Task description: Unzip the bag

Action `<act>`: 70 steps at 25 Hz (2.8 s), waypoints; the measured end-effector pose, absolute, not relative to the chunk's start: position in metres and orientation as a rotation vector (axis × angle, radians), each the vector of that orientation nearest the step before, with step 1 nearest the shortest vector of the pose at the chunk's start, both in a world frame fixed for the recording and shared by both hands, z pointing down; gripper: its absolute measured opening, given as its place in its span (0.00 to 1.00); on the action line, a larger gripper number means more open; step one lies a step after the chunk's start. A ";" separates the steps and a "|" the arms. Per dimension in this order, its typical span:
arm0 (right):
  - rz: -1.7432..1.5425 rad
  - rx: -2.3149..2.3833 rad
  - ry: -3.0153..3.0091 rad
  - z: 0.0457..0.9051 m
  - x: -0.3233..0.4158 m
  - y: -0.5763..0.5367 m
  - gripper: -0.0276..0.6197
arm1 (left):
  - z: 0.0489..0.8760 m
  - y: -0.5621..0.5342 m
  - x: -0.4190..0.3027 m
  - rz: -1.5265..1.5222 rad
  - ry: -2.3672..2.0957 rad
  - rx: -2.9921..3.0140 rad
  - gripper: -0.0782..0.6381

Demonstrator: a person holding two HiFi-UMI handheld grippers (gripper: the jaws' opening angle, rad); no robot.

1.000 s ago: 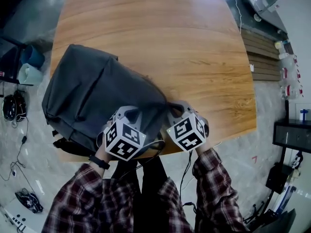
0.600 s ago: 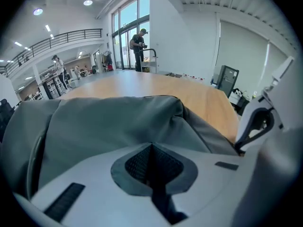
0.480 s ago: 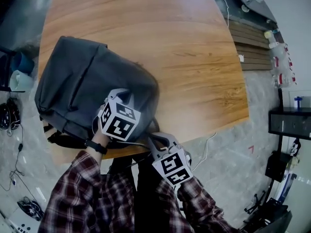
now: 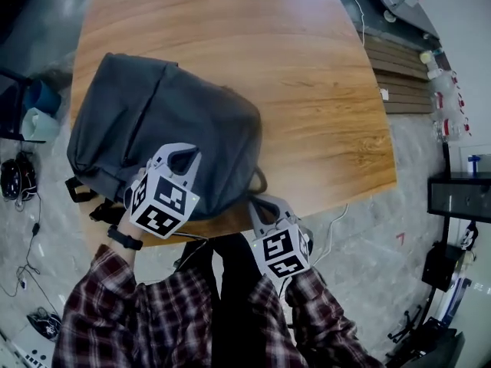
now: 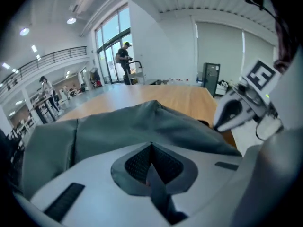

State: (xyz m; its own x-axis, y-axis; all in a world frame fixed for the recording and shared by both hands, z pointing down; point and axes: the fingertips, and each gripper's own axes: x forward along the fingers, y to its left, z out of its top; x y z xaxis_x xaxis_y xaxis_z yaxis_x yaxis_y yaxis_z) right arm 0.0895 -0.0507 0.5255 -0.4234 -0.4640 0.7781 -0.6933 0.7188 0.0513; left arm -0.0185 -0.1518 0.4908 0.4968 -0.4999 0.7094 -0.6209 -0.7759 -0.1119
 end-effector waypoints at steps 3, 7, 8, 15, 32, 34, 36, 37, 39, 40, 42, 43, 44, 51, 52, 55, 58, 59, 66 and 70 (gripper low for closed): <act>0.302 0.905 -2.067 0.524 0.108 -0.076 0.06 | 0.497 -0.128 -0.028 1.258 -0.866 2.634 0.12; 0.178 0.878 -2.016 0.527 0.118 -0.112 0.06 | 0.503 -0.105 -0.017 1.227 -0.784 2.606 0.12; 0.156 0.873 -2.007 0.528 0.120 -0.122 0.06 | 0.504 -0.100 -0.012 1.189 -0.765 2.576 0.12; 0.102 0.852 -1.993 0.529 0.113 -0.186 0.06 | 0.517 -0.110 0.009 0.947 -0.730 2.336 0.12; 0.540 0.965 -2.132 0.516 0.076 -0.069 0.06 | 0.520 -0.155 0.018 0.799 -0.818 2.186 0.12; 0.616 0.966 -2.168 0.516 0.059 -0.051 0.06 | 0.520 -0.162 0.021 0.779 -0.818 2.167 0.12; 0.673 0.974 -2.198 0.514 0.045 -0.039 0.06 | 0.521 -0.168 0.026 0.764 -0.818 2.148 0.12; 0.698 0.985 -2.208 0.512 0.040 -0.037 0.06 | 0.521 -0.171 0.028 0.759 -0.819 2.142 0.12; 0.740 0.994 -2.225 0.510 0.033 -0.035 0.06 | 0.520 -0.175 0.030 0.744 -0.828 2.131 0.12; 0.750 0.979 -2.233 0.511 0.027 -0.033 0.06 | 0.520 -0.177 0.031 0.732 -0.832 2.122 0.12; 0.746 0.915 -2.252 0.512 0.012 -0.023 0.06 | 0.521 -0.181 0.033 0.705 -0.825 2.092 0.12; 0.746 0.879 -2.264 0.513 0.004 -0.017 0.06 | 0.521 -0.183 0.035 0.689 -0.814 2.075 0.12; 0.753 0.847 -2.278 0.513 -0.004 -0.011 0.06 | 0.521 -0.185 0.037 0.673 -0.802 2.061 0.12; 0.794 0.728 -2.336 0.511 -0.033 0.009 0.06 | 0.517 -0.192 0.040 0.588 -0.783 2.025 0.12; 0.791 0.714 -2.339 0.512 -0.034 0.009 0.06 | 0.517 -0.192 0.040 0.585 -0.787 2.025 0.12; 0.766 0.717 -2.329 0.517 -0.029 0.006 0.06 | 0.514 -0.193 0.039 0.556 -0.795 2.033 0.12; 0.750 0.761 -2.308 0.513 -0.019 0.007 0.06 | 0.494 -0.186 0.033 0.453 -0.788 2.074 0.12; 0.753 0.773 -2.311 0.508 -0.015 0.007 0.06 | 0.483 -0.182 0.029 0.419 -0.794 2.095 0.12; 0.690 0.937 -2.356 0.448 0.026 -0.026 0.06 | 0.399 -0.138 -0.012 0.258 -0.987 2.244 0.12; 0.559 1.046 -2.452 0.385 0.033 -0.052 0.06 | 0.344 -0.108 -0.032 0.162 -1.135 2.299 0.12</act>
State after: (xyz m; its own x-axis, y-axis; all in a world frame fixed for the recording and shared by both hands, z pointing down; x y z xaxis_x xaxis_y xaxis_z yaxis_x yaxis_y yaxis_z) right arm 0.0332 -0.0523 0.3854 -0.6316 -0.5784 0.5162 -0.7450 0.6370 -0.1979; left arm -0.0317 -0.1081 0.3442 0.6336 -0.6935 0.3431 -0.7617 -0.4813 0.4338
